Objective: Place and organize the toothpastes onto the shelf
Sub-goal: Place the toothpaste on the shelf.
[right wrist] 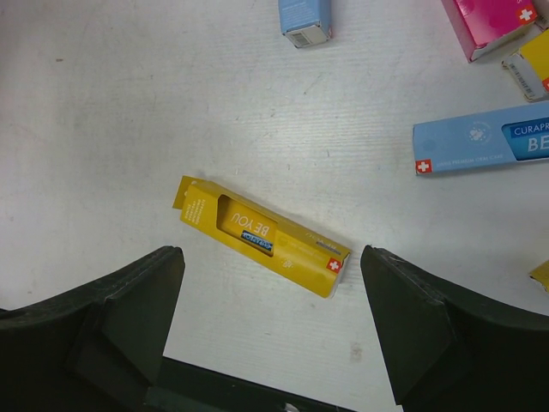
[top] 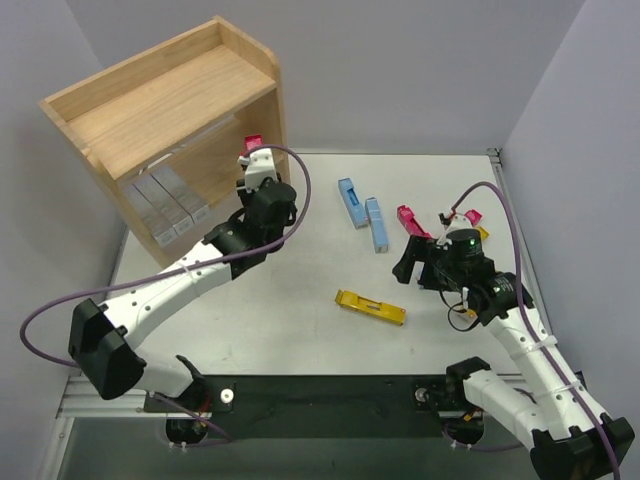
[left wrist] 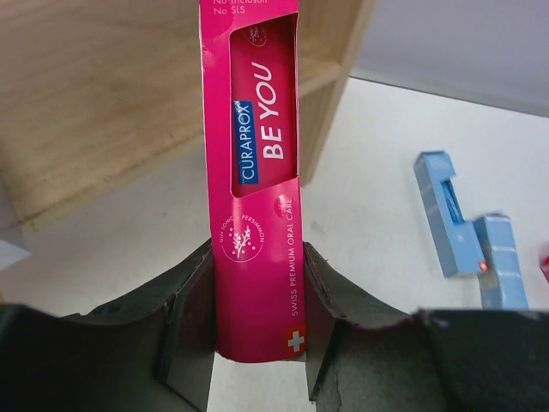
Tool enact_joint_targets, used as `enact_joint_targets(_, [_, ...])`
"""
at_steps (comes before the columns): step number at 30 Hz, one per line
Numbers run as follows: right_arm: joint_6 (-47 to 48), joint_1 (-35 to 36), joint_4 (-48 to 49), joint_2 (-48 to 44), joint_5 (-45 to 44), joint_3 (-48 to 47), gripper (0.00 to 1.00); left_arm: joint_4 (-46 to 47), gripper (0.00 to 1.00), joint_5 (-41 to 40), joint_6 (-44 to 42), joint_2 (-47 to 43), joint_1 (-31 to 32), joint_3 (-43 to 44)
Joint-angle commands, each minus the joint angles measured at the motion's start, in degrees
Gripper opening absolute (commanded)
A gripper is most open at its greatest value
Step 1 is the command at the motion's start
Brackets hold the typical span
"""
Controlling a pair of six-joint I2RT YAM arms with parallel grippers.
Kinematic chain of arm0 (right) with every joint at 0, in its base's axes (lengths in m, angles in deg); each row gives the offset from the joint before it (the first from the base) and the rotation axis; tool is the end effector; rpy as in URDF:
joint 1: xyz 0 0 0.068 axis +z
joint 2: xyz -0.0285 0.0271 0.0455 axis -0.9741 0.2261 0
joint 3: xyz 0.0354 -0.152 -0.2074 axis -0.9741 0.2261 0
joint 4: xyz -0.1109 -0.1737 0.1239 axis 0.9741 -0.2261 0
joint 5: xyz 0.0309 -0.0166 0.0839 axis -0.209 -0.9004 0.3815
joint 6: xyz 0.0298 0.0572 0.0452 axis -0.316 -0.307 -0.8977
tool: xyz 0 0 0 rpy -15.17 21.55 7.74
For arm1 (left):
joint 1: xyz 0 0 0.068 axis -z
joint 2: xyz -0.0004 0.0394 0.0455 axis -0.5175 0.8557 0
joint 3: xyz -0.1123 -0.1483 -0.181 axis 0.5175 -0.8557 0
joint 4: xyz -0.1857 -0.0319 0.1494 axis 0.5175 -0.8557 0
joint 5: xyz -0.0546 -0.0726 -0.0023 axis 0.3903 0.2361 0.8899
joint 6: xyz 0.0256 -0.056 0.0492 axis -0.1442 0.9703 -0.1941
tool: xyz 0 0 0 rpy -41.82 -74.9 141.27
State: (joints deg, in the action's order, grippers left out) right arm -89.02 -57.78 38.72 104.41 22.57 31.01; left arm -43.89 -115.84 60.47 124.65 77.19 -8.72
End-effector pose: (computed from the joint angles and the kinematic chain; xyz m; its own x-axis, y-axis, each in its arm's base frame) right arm 0.1877 0.0761 0.2803 -0.6088 0.2386 -0.7566 -0.2086 0.8720 0.4428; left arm 0.2493 -0.1826 0.3353 -0.2424 -0.1371 -0.9605 -0.1582 0.9823 -0.1003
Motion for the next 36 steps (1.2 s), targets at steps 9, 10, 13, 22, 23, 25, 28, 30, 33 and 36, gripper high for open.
enact_joint_targets(9, [3.24, -1.31, -2.83, -2.74, -0.78, -0.56, 0.88, -0.03, 0.39, -1.36, 2.47, 12.46, -11.39, 12.89])
enact_joint_targets(10, [3.32, -1.40, -3.00, -2.83, -0.78, -0.47, 0.88, 0.41, 0.39, -1.18, 2.13, 13.51, -11.91, 13.16])
enact_joint_targets(13, [3.41, -1.49, -3.27, -3.36, -0.78, -0.21, 0.88, 4.18, 0.42, -1.27, -0.16, 15.09, -12.97, 13.87])
enact_joint_targets(22, [3.50, -1.76, -3.62, -3.62, -0.60, 0.23, 0.88, 12.62, 0.47, -3.29, -4.20, 18.97, -14.99, 14.57])
enact_joint_targets(23, [3.68, -1.76, -3.71, -3.71, -0.60, 0.23, 0.88, 14.11, 0.48, -3.38, -4.64, 19.06, -15.08, 14.75])
enact_joint_targets(25, [3.76, -1.84, -3.80, -3.62, -0.60, 0.23, 0.88, 14.65, 0.50, -3.47, -6.31, 19.58, -15.43, 15.19])
enact_joint_targets(28, [3.77, -1.84, -3.80, -3.62, -0.51, 0.32, 0.88, 17.46, 0.58, -3.47, -7.63, 20.99, -15.87, 16.15])
enact_joint_targets(30, [3.94, -1.84, -3.88, -3.36, -0.43, 0.32, 0.88, 17.81, 0.62, -3.47, -8.07, 21.78, -16.22, 16.51])
enact_joint_targets(33, [4.03, -1.93, -3.97, -3.36, -0.34, 0.23, 0.88, 18.52, 0.68, -2.59, -8.42, 22.05, -16.58, 16.68])
enact_joint_targets(36, [4.03, -1.93, -4.15, -3.36, -0.34, 0.14, 0.88, 18.34, 0.77, -0.14, -8.68, 20.48, -16.31, 16.42])
